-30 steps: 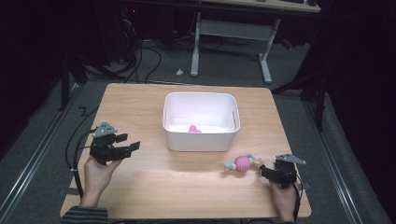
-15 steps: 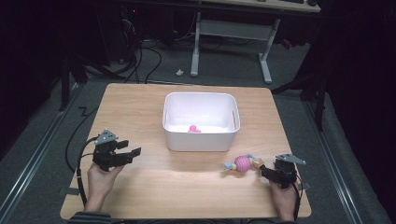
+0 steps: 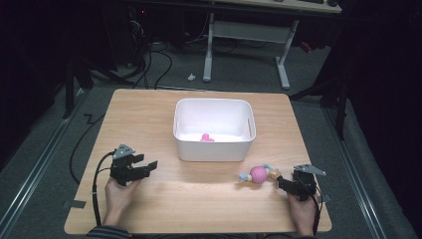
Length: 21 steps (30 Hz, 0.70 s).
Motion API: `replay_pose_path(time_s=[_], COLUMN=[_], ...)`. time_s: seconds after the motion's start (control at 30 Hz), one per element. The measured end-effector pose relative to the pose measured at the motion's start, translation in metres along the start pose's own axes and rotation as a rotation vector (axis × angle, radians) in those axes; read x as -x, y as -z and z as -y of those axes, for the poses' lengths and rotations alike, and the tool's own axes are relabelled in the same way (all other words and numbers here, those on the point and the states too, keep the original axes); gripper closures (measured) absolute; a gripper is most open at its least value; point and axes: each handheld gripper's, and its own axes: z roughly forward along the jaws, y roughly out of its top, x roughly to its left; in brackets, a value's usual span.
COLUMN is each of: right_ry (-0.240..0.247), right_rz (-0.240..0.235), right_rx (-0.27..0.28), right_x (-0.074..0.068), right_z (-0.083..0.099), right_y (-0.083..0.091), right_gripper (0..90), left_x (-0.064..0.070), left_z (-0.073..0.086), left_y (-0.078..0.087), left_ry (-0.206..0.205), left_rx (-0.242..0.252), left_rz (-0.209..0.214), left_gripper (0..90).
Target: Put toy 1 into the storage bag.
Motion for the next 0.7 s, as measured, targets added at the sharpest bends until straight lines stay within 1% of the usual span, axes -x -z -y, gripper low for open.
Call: replay_pose_path(time_s=[0.07,0.1,0.13,0.3,0.37,0.5,0.53,0.57,0.6,0.7], right_ry=[0.003,0.0,0.0,0.0,0.0,0.001,0.002,0.006,0.006,0.007], right_rz=[0.0,0.0,0.0,0.0,0.001,0.0,-0.002,-0.003,-0.005,-0.006], right_rx=[0.001,0.0,0.0,0.0,-0.003,0.0,-0.004,-0.002,-0.002,-0.003], right_x=[0.0,0.0,0.0,0.0,0.0,0.0,0.0,0.0,0.0,0.0], right_z=[0.0,0.0,0.0,0.0,0.0,0.0,0.0,0.0,0.0,0.0], right_y=[0.0,0.0,0.0,0.0,0.0,0.0,0.0,0.0,0.0,0.0], right_gripper=[28.2,28.2,28.1,28.2,28.2,28.0,27.8,27.8,27.9,27.9], left_x=[0.0,0.0,0.0,0.002,0.003,0.001,0.0,0.0,-0.001,-0.001], left_z=[0.004,0.006,0.007,0.017,0.019,0.022,0.023,0.024,0.024,0.024], left_y=[-0.005,-0.009,-0.011,-0.022,-0.025,-0.029,-0.03,-0.032,-0.033,-0.033], left_ry=[-0.002,-0.01,-0.014,-0.057,-0.059,-0.063,-0.058,-0.043,-0.038,-0.039], left_rx=[-0.011,-0.027,-0.032,-0.035,-0.034,-0.028,-0.03,-0.04,-0.05,-0.05], left_rz=[-0.011,-0.028,-0.034,-0.08,-0.095,-0.113,-0.112,-0.103,-0.104,-0.117], left_gripper=[34.3,34.3,34.2,34.2,34.2,34.2,34.2,34.2,34.2,33.5])
